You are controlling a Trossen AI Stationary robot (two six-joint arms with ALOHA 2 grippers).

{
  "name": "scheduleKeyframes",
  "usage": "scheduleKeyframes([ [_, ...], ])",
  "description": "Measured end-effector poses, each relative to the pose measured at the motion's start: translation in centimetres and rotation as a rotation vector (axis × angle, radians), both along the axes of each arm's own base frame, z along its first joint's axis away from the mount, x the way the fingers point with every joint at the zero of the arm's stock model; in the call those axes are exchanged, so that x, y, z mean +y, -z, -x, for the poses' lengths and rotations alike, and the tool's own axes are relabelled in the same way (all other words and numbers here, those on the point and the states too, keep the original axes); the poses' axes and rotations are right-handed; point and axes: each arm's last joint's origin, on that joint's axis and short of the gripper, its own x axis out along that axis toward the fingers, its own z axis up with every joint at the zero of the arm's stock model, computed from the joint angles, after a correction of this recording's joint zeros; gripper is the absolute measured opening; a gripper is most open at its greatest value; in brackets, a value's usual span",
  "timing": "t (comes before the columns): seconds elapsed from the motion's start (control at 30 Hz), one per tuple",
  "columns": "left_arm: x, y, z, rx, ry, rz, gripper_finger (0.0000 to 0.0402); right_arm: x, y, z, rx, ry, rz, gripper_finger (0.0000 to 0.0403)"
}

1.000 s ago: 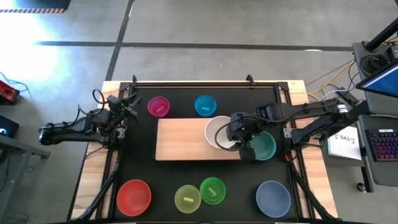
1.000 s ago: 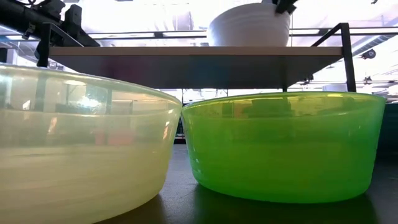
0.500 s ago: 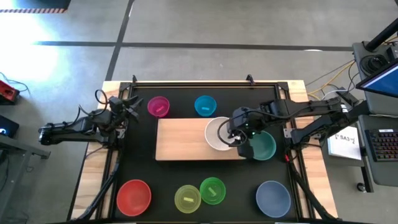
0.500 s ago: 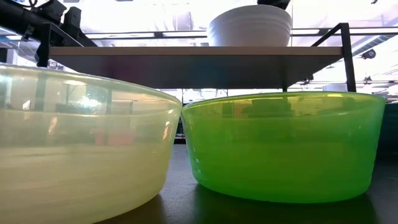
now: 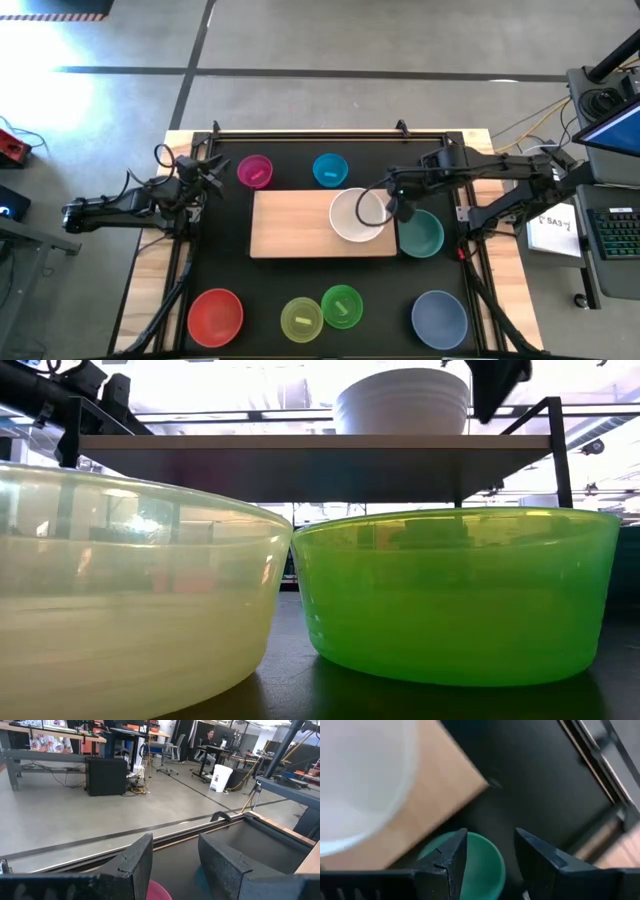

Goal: Place and stack bowls onto a shelf
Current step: Stack the large green bowl on top of the large white bowl on the shelf

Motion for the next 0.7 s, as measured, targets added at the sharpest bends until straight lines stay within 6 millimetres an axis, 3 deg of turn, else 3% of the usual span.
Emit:
scheduleKeyframes([
  [0.33, 0.0, 1.1, 0.2, 0.056, -0.010, 0.049, 0.0142, -0.7, 0.4, 0.4, -0.001, 0.086, -0.106, 0.0158],
  [0.7, 0.0, 1.5, 0.2, 0.083, -0.011, 0.050, 0.0142, -2.7, 5.0, 1.0, 0.219, 0.034, -0.114, 0.0155],
])
